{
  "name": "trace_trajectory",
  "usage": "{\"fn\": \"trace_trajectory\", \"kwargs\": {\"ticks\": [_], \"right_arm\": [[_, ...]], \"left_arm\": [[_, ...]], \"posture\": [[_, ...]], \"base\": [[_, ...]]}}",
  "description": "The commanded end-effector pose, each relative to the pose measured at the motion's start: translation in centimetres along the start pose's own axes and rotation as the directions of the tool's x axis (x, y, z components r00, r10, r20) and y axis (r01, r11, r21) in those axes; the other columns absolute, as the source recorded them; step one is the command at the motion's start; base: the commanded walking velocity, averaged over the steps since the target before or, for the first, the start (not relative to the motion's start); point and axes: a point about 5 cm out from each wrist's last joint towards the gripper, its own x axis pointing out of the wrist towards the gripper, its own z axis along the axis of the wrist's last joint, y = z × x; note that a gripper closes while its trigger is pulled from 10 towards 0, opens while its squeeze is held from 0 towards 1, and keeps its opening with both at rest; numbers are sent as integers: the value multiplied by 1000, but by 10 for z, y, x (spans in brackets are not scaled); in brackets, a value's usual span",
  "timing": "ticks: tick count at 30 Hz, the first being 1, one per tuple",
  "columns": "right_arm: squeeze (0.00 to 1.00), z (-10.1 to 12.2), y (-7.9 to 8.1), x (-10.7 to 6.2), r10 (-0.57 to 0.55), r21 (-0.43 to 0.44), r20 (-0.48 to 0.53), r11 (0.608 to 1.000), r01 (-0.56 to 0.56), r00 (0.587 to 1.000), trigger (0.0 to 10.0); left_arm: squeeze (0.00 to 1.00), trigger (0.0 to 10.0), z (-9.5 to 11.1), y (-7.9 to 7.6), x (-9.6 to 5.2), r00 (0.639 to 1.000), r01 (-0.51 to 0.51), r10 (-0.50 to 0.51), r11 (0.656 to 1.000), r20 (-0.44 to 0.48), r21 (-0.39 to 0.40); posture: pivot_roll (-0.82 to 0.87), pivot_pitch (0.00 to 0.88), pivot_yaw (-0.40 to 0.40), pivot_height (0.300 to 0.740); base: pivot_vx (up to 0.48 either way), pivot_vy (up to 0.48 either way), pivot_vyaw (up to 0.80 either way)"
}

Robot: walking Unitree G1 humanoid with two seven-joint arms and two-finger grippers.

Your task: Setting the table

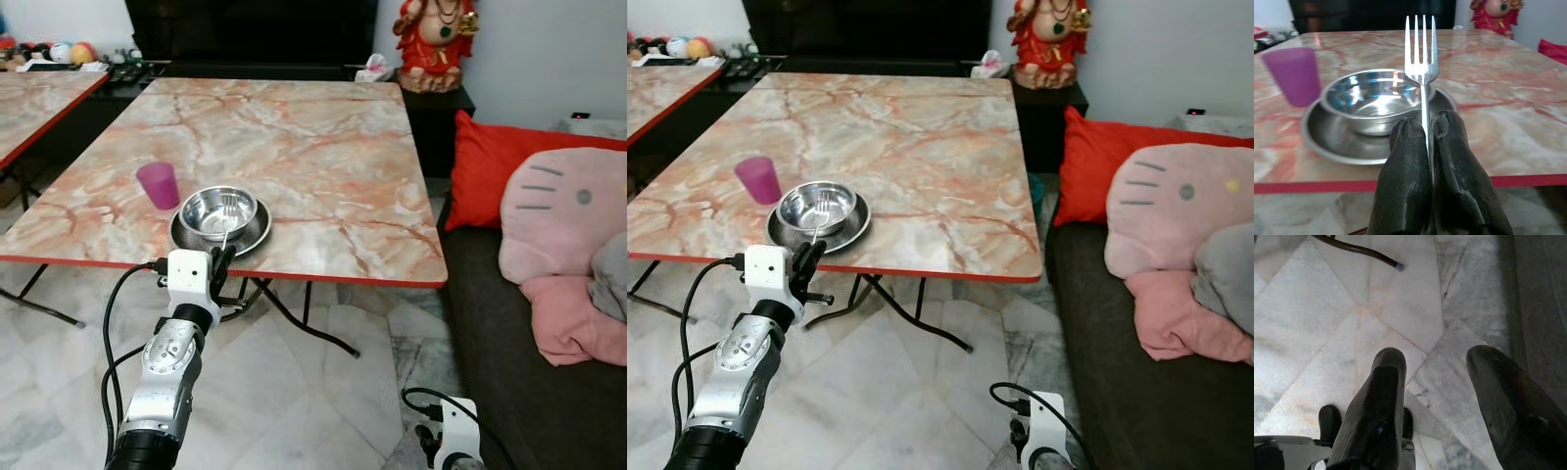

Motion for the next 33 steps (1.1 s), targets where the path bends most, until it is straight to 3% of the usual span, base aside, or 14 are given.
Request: {"fn": "trace_trajectory", "kwargs": {"ticks": [1, 9, 25, 33], "right_arm": [[0, 2, 1, 0, 5, -2, 5, 1000, -5, 1000, 10000], [0, 1, 1, 0, 10, 2, 0, 1000, -10, 1000, 10000], [0, 2, 1, 0, 13, -11, 9, 1000, -13, 1000, 10000], [0, 2, 1, 0, 13, -13, 8, 1000, -13, 1000, 10000]], "left_arm": [[0, 10000, 3, 2, 1, 1000, -1, 1, 1000, 4, 11], [0, 10000, 2, 1, 1, 1000, 1, -1, 1000, 2, 4], [0, 10000, 4, 0, 1, 1000, 10, -10, 1000, 6, -2], [0, 10000, 4, -2, 2, 1000, 18, -18, 1000, 6, -4]], "posture": [[81, 0, -4, 740], [82, 0, -4, 740], [85, 0, -6, 740], [85, 0, -6, 740]], "base": [[315, 0, 0], [348, 0, -394], [341, 0, 0], [0, 0, 0]]}}
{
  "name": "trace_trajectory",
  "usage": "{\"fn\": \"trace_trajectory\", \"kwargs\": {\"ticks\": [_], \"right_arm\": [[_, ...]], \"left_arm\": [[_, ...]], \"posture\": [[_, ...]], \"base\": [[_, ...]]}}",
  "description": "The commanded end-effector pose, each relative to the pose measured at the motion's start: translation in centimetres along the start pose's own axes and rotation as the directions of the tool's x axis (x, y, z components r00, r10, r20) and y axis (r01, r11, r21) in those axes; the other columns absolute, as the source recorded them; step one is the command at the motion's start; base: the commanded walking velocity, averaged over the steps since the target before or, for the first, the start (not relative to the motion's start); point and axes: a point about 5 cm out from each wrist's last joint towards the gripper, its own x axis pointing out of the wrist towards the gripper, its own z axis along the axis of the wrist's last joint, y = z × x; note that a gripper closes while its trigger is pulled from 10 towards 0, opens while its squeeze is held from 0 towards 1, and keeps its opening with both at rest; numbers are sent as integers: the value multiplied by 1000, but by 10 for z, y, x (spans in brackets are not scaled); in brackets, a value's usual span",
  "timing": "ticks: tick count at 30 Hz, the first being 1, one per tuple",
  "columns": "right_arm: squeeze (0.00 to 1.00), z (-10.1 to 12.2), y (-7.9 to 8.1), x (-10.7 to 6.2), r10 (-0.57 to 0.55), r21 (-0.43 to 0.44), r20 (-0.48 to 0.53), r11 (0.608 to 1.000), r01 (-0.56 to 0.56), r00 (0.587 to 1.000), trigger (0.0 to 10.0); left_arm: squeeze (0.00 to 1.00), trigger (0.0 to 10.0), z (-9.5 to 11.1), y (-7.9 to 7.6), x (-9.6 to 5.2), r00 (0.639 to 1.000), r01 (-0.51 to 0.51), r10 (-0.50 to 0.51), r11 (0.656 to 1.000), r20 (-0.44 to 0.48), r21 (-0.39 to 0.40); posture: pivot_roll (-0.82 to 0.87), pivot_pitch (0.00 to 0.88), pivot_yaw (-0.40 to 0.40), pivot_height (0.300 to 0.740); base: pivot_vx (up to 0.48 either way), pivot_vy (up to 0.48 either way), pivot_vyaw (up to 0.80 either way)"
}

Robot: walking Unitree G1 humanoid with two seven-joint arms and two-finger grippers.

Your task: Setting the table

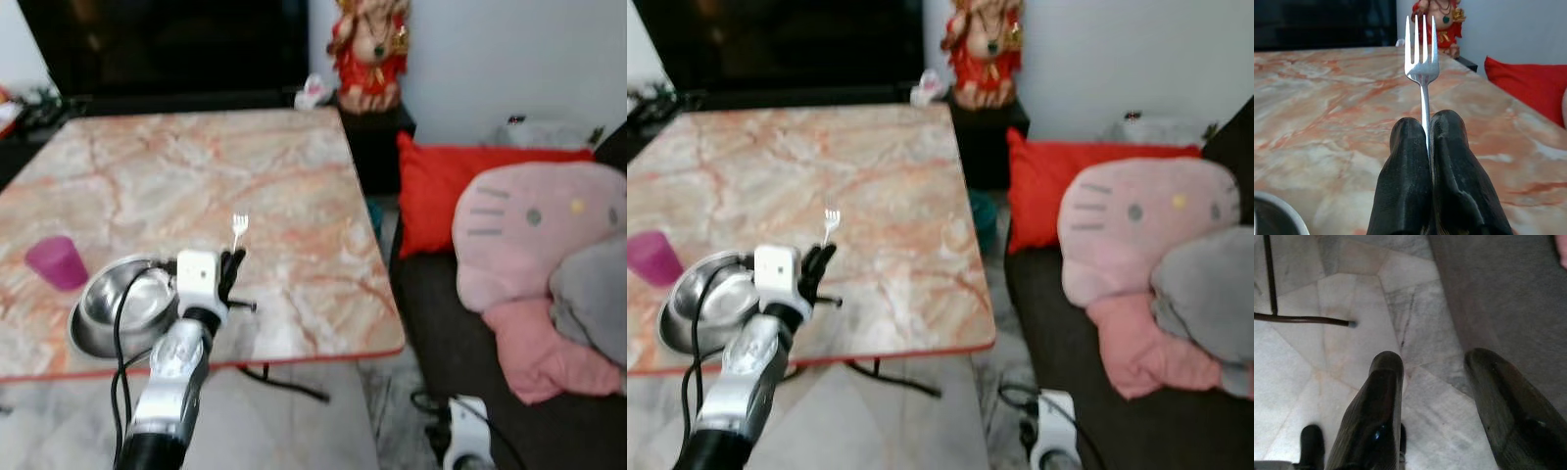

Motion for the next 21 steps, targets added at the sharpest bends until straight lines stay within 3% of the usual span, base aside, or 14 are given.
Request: {"fn": "trace_trajectory", "kwargs": {"ticks": [1, 17, 21], "right_arm": [[0, -5, 7, 0, 18, 4, -17, 1000, -18, 1000, 10000], [0, -4, 7, 0, 22, -6, -19, 1000, -22, 1000, 10000], [0, -5, 7, 0, 23, -6, -20, 1000, -23, 1000, 10000]], "left_arm": [[0, 10000, 0, 5, -2, 1000, -16, 16, 1000, -3, 6], [0, 10000, 1, 3, -1, 1000, -11, 11, 1000, -12, 10], [0, 10000, 2, 2, -1, 1000, -2, 2, 1000, -8, 10]], "posture": [[85, 0, -6, 740], [84, 0, -6, 740], [85, 0, -6, 740]], "base": [[0, 0, 0], [300, 0, 0], [0, 0, 0]]}}
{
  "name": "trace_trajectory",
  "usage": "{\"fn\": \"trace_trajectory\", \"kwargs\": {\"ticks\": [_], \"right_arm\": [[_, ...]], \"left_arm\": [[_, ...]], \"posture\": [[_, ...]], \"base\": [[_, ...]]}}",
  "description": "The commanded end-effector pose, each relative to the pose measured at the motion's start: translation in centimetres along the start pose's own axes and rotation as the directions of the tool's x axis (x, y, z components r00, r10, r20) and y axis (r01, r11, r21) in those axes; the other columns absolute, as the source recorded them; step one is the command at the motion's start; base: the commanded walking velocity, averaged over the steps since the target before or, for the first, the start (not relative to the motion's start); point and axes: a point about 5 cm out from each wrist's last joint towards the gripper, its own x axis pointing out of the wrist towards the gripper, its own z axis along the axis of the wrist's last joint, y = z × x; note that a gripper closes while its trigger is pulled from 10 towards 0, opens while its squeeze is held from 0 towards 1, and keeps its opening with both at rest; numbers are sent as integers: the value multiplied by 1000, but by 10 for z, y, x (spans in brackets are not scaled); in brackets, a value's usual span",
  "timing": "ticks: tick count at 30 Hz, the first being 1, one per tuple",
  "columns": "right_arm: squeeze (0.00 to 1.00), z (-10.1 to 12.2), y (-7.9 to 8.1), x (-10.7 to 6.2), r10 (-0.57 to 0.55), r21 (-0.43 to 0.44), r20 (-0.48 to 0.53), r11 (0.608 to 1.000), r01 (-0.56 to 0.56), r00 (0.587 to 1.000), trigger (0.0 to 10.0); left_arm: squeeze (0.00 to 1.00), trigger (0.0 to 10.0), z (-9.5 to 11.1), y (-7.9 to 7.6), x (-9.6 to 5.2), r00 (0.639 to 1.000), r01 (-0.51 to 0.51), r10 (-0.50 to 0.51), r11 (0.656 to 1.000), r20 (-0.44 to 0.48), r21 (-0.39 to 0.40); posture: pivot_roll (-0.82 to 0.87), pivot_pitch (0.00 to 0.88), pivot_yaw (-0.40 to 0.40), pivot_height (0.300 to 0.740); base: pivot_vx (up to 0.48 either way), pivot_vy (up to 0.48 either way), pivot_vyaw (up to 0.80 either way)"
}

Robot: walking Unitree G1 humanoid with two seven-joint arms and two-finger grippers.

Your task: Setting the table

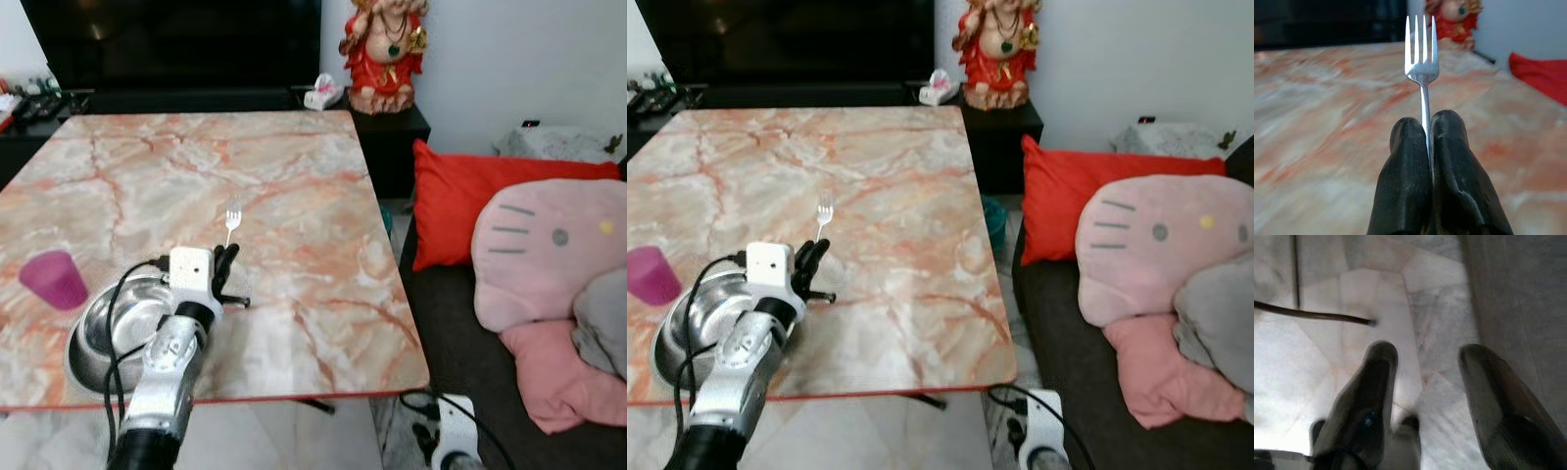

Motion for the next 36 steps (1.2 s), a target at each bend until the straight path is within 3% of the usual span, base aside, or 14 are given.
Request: {"fn": "trace_trajectory", "kwargs": {"ticks": [1, 10, 16, 20, 24, 29, 33, 36], "right_arm": [[0, -1, -7, -1, -20, 2, -9, 1000, 20, 1000, 10000], [0, -2, -8, -1, -20, 0, -10, 1000, 20, 1000, 10000], [0, -2, -8, -1, -20, -1, -12, 1000, 20, 1000, 10000], [0, -1, -8, -1, -18, -5, -12, 1000, 18, 1000, 10000], [0, -1, -7, -1, -8, -16, -14, 1000, 8, 1000, 10000], [0, 0, -7, 0, 2, -19, -18, 1000, -2, 1000, 10000], [0, 0, -7, 0, 5, -20, -21, 1000, -6, 1000, 10000], [0, -1, -6, 0, 12, -22, -25, 1000, -13, 1000, 10000]], "left_arm": [[0, 10000, 3, -8, 2, 1000, 26, -25, 1000, 10, -4], [0, 10000, 8, -15, 3, 999, 55, -55, 998, -4, 14], [0, 10000, 17, -31, -1, 994, 87, -84, 996, -67, 32], [0, 10000, 21, -41, -11, 983, 127, -122, 992, -139, 27], [0, 10000, 21, -38, -15, 976, 89, -79, 995, -203, 44], [0, 10000, 20, -25, -22, 934, -25, 57, 995, -352, 94], [0, 10000, 13, -20, -26, 907, -25, 76, 992, -414, 127], [0, 10000, -3, -16, -33, 868, -9, 79, 990, -490, 144]], "posture": [[86, 0, -5, 740], [85, 0, -6, 740], [85, 0, -5, 740], [88, 0, -7, 740], [88, 0, -7, 740], [93, 1, -7, 740], [95, 1, -6, 740], [94, 2, -5, 740]], "base": [[0, 0, 0], [0, 0, 0], [0, 0, 0], [0, 0, 0], [0, 0, 0], [0, 0, 0], [0, 0, 0], [0, 0, 0]]}}
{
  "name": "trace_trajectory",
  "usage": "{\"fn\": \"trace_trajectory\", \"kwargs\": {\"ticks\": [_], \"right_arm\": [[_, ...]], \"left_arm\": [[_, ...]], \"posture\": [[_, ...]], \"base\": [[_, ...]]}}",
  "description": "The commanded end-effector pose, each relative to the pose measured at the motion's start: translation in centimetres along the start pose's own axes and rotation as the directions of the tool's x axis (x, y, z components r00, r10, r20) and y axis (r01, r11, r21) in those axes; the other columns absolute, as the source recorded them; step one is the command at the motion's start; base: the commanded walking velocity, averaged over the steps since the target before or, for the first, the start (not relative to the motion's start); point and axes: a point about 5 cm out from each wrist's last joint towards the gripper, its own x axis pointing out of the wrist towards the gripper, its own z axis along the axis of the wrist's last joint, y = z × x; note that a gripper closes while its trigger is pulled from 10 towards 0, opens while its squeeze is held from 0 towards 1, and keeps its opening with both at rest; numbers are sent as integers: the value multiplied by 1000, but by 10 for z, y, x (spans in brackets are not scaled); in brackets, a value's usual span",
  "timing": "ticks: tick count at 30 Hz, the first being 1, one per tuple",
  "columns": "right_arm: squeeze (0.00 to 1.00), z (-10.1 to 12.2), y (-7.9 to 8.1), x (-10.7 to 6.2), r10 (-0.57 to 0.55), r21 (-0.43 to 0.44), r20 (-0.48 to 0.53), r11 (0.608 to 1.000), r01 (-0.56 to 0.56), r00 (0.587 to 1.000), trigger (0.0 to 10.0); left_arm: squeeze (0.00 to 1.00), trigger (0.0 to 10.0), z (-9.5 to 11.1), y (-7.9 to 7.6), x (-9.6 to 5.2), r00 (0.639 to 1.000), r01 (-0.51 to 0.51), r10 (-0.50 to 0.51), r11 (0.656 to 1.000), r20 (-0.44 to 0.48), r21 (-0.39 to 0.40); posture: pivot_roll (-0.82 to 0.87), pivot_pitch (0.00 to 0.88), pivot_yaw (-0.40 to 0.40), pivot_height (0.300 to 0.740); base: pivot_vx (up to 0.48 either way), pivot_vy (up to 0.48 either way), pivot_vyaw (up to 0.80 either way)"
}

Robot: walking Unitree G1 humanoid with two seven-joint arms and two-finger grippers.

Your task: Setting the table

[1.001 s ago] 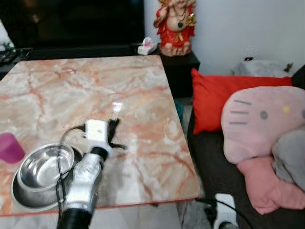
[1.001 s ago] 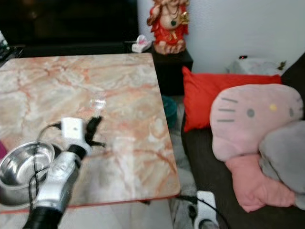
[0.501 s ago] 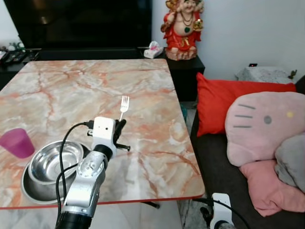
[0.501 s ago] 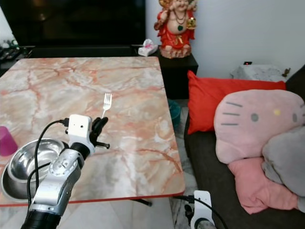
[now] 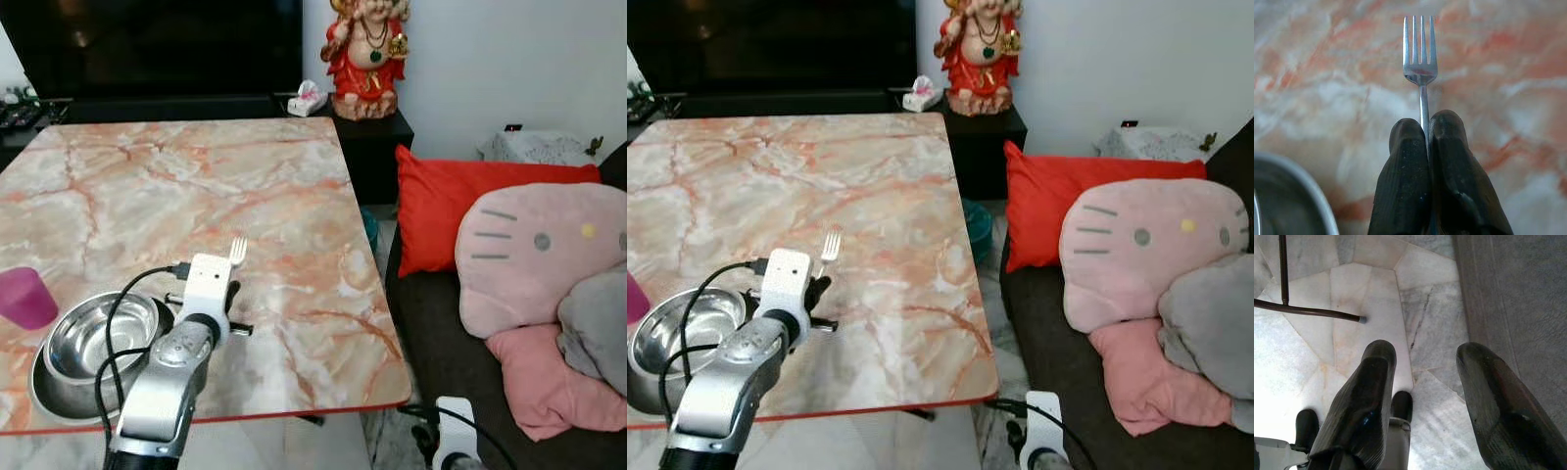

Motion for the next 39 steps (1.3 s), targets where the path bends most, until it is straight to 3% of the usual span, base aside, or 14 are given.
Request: {"fn": "trace_trajectory", "kwargs": {"ticks": [1, 32, 36, 38, 39], "right_arm": [[0, 3, 1, 1, 8, -9, 1, 1000, -8, 1000, 10000], [0, 3, 1, 1, 28, -26, -8, 999, -28, 1000, 10000], [0, 3, 1, 1, 29, -27, -9, 999, -29, 1000, 10000], [0, 3, 1, 1, 29, -27, -9, 999, -29, 1000, 10000], [0, 4, 1, 1, 29, -27, -9, 999, -30, 1000, 10000]], "left_arm": [[0, 10000, -10, 1, -1, 998, 0, 1, 1000, -58, 15], [0, 10000, -16, 8, -7, 989, -18, 22, 1000, -148, 25], [94, 10000, -16, 7, -7, 989, -16, 19, 1000, -150, 23], [435, 10000, -16, 7, -7, 988, -14, 17, 1000, -152, 23], [435, 10000, -16, 6, -6, 988, -12, 15, 1000, -152, 22]], "posture": [[94, 2, -5, 740], [98, 6, -8, 740], [100, 7, -8, 740], [98, 6, -8, 740], [99, 6, -9, 740]], "base": [[0, 0, 0], [0, 0, 0], [0, 0, 0], [0, 0, 0], [0, 0, 0]]}}
